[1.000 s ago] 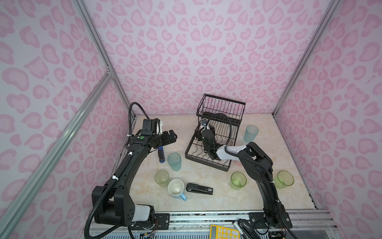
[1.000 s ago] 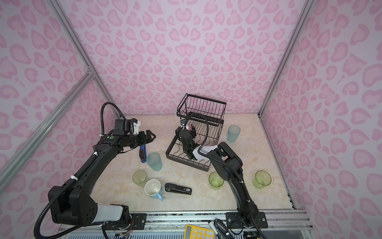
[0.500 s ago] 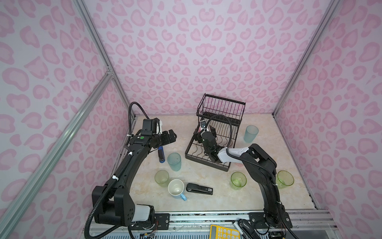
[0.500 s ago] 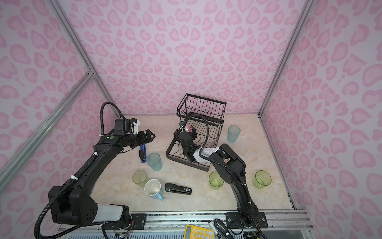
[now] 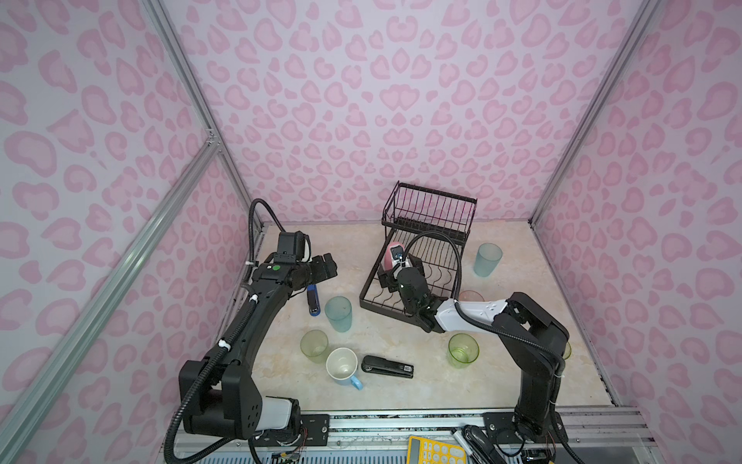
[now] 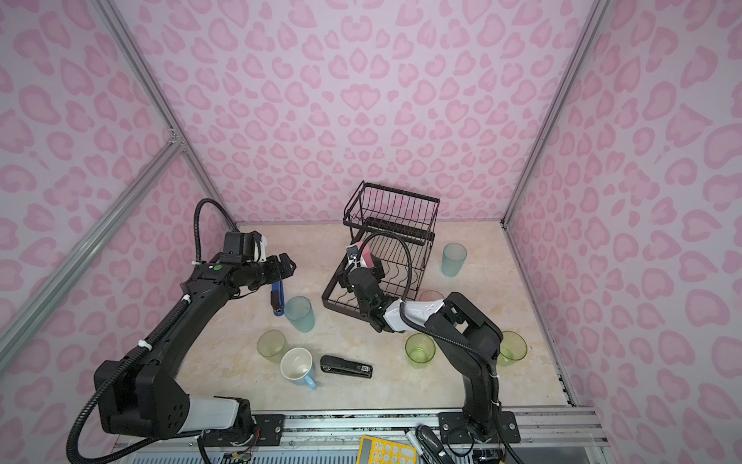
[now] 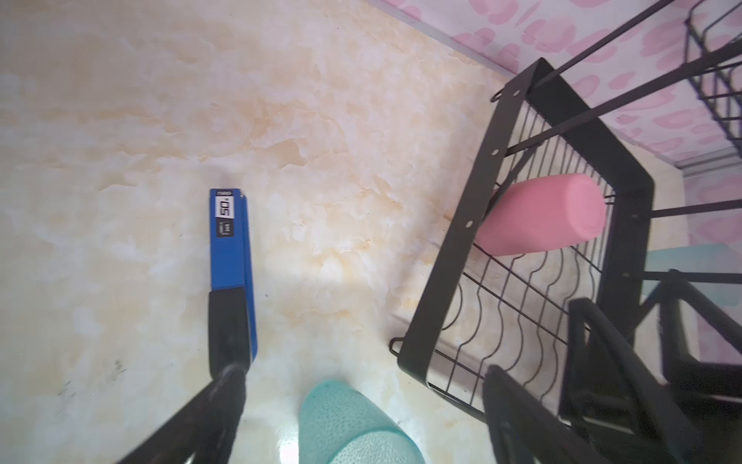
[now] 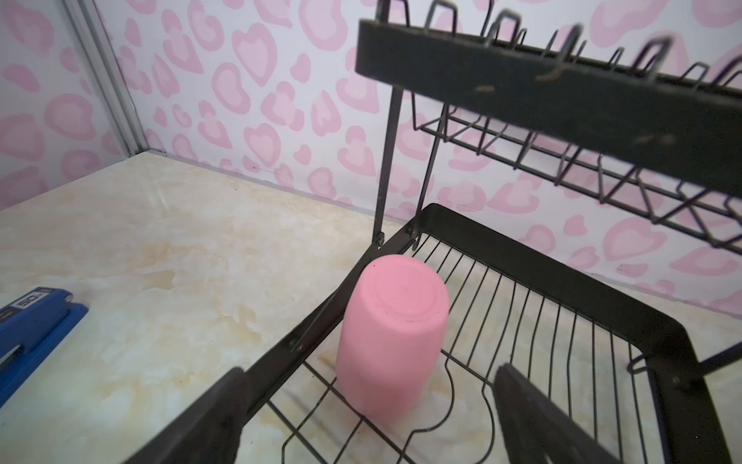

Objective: Load the cups into the dish rack
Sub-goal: 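Release the pink cup upright in the rack and raise the right gripper, then close the left gripper on the teal cup's rim while the right gripper hovers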

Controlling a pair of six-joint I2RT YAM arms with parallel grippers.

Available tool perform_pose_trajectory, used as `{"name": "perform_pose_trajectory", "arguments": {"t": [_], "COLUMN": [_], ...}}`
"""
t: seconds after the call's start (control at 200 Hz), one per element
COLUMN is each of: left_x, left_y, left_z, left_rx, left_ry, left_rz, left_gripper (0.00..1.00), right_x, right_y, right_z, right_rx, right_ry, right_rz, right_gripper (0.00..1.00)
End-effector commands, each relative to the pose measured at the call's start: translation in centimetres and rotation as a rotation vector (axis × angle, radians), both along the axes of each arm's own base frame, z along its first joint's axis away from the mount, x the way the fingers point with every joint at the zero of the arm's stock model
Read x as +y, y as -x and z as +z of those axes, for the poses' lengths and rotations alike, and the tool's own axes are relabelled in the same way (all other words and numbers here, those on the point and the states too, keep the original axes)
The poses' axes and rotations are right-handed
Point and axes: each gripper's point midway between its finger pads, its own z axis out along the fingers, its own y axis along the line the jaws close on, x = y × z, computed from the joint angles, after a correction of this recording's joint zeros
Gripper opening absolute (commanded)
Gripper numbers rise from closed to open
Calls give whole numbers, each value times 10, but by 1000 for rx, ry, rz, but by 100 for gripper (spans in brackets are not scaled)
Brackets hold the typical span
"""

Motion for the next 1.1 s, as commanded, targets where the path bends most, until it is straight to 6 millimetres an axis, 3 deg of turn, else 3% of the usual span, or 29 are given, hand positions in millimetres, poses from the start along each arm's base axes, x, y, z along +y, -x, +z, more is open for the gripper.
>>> {"name": "perform_pose_trajectory", "arguments": {"t": [0.0,0.24,0.53,0.71,1.1], "left_x": [23,38,25,16,5], "left_y": [4,19,30,41,85], "left_z": [-4,-7,-7,-11,-24], "left_rx": [29,51,99,143,237], "left_ry": [-101,-133,-119,-160,-189], "left_rz": [109,193,138,84,-29], "left_gripper": [94,94,90,86,72], "right_x": [-2,-9,-27,-29,-40], "right_y": [17,48,70,75,68], "right_z": [-9,4,9,1,-17], "right_rx": [75,238,360,417,493], "right_ry": [37,17,58,76,28], "right_rz": [28,98,87,87,65], "right_gripper": [94,88,85,83,80]}}
